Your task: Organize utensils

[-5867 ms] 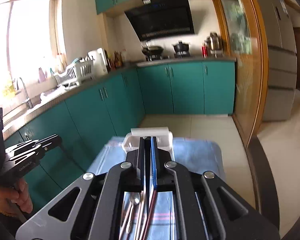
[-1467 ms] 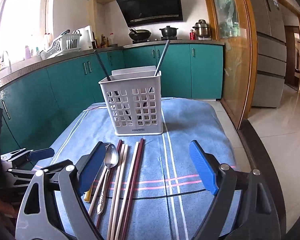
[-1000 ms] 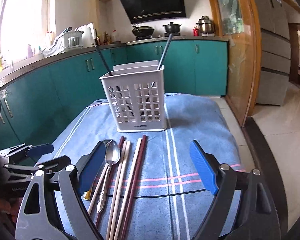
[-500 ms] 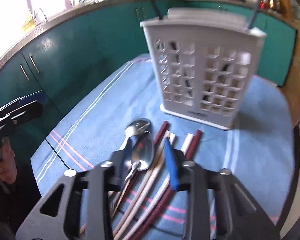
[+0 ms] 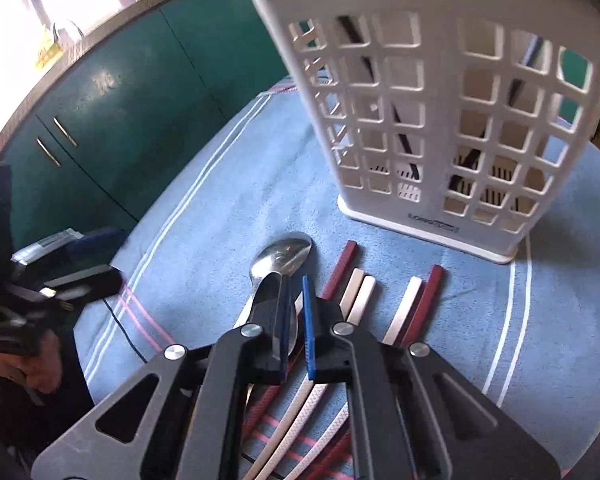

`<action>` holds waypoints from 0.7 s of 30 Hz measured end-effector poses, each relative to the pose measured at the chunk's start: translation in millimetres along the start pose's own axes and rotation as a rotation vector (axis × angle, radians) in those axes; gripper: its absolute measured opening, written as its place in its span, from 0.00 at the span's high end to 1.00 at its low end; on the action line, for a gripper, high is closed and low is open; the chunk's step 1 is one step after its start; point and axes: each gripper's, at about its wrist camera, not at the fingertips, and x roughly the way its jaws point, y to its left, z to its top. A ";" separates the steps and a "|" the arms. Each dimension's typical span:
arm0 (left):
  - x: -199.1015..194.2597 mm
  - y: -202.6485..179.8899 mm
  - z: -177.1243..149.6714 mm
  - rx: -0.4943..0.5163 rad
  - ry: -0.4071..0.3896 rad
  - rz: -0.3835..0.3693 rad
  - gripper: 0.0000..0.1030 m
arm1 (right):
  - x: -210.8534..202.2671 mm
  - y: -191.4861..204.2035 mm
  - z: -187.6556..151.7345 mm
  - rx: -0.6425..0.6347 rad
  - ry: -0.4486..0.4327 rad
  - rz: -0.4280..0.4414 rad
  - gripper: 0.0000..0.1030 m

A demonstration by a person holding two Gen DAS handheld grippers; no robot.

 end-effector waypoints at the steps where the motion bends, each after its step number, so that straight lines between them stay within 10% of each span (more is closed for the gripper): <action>1: 6.8 -2.1 1.6 -0.005 0.018 -0.011 0.33 | 1.0 -1.2 -1.0 0.003 0.007 0.012 0.92; 12: 42.1 3.9 23.7 -0.123 0.107 -0.112 0.34 | 12.3 -11.8 0.6 0.057 0.049 0.210 0.91; 21: 77.0 7.1 24.7 -0.185 0.198 -0.177 0.40 | -15.3 -10.1 0.3 0.039 0.012 0.204 0.96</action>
